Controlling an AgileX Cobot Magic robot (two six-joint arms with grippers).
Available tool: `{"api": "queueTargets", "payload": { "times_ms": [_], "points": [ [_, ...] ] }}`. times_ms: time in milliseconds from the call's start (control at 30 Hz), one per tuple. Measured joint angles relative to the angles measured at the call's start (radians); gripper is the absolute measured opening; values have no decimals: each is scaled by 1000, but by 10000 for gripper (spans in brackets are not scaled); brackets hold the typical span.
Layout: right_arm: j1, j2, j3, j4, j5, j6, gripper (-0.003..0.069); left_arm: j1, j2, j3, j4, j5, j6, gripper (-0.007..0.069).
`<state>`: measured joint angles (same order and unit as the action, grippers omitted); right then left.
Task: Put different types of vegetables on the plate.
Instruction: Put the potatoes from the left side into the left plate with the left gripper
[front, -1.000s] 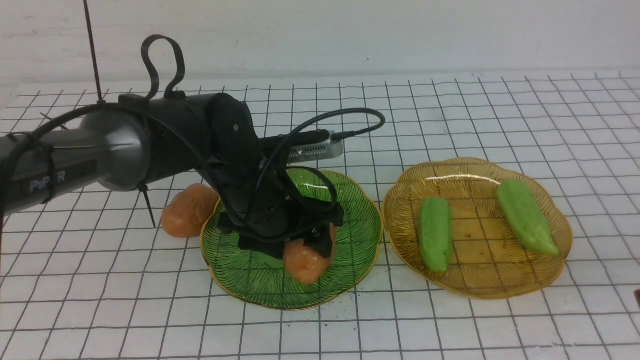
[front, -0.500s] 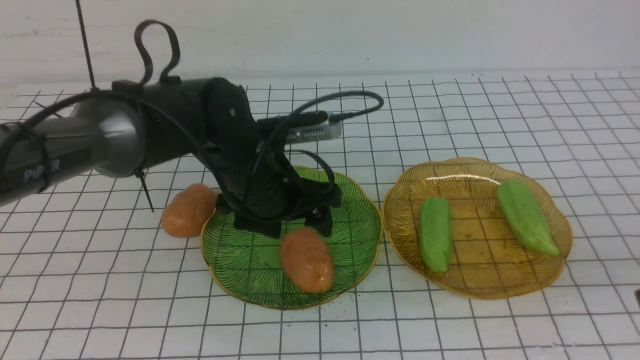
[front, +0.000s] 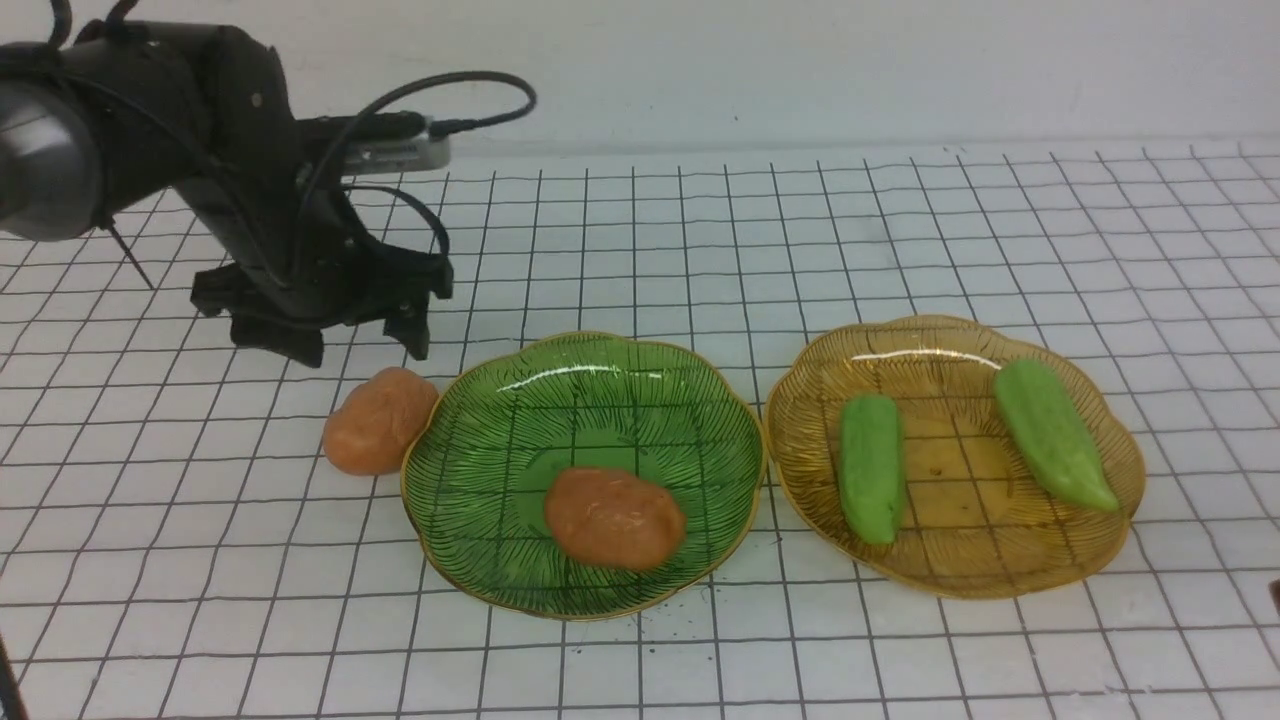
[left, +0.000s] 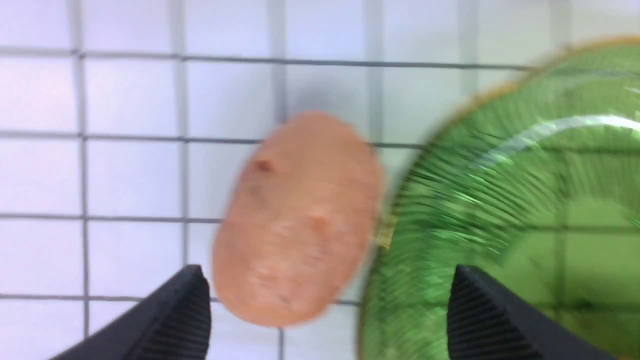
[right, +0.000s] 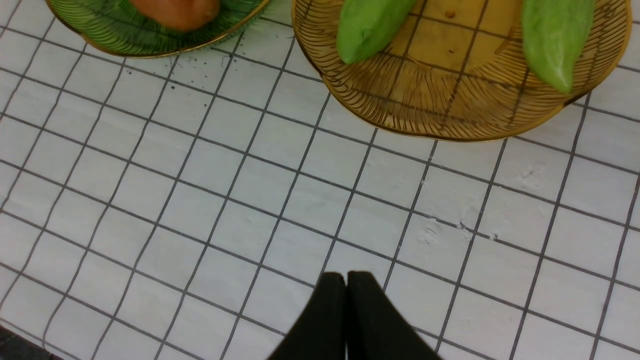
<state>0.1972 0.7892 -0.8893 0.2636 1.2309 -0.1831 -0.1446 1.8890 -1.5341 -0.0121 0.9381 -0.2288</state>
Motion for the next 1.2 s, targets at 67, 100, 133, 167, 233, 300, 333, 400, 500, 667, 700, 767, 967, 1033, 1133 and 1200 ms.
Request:
{"api": "queueTargets", "payload": {
  "times_ms": [67,100,133,167,233,300,333,400,500,667,700,767,967,1033,1133,1200],
  "points": [
    [0,0,0,0,0,0,-6,18,26,0,-4,-4,-2,573],
    [0,0,0,0,0,0,-6,24,43,0,-4,-10,-1,573],
    [0,0,0,0,0,0,-6,25,46,0,-4,-14,-1,573],
    [0,0,0,0,0,0,-6,27,57,0,-4,-23,0,573],
    [0,0,0,0,0,0,-6,29,91,0,-5,-45,0,573],
    [0,0,0,0,0,0,-6,29,113,0,-5,-59,1,573],
    [0,0,0,0,0,0,-6,29,123,0,-7,-62,1,573],
    [0,0,0,0,0,0,-6,29,136,-1,-12,-64,2,573],
    [0,0,0,0,1,1,-6,29,156,-1,-11,-74,3,573],
    [0,0,0,0,1,4,-6,29,164,-2,-4,-78,3,528],
    [0,0,0,0,1,5,-6,29,164,-2,-1,-78,3,517],
    [0,0,0,0,1,5,-6,29,164,-2,12,-78,3,517],
    [0,0,0,0,1,5,-6,29,138,-19,81,-34,3,517],
    [0,0,0,0,1,5,-6,29,112,-52,84,4,2,517],
    [0,0,0,0,0,5,-6,16,42,-99,38,72,1,517],
    [0,0,0,0,-7,5,-6,-14,12,-111,-14,84,8,517]
  ]
}}
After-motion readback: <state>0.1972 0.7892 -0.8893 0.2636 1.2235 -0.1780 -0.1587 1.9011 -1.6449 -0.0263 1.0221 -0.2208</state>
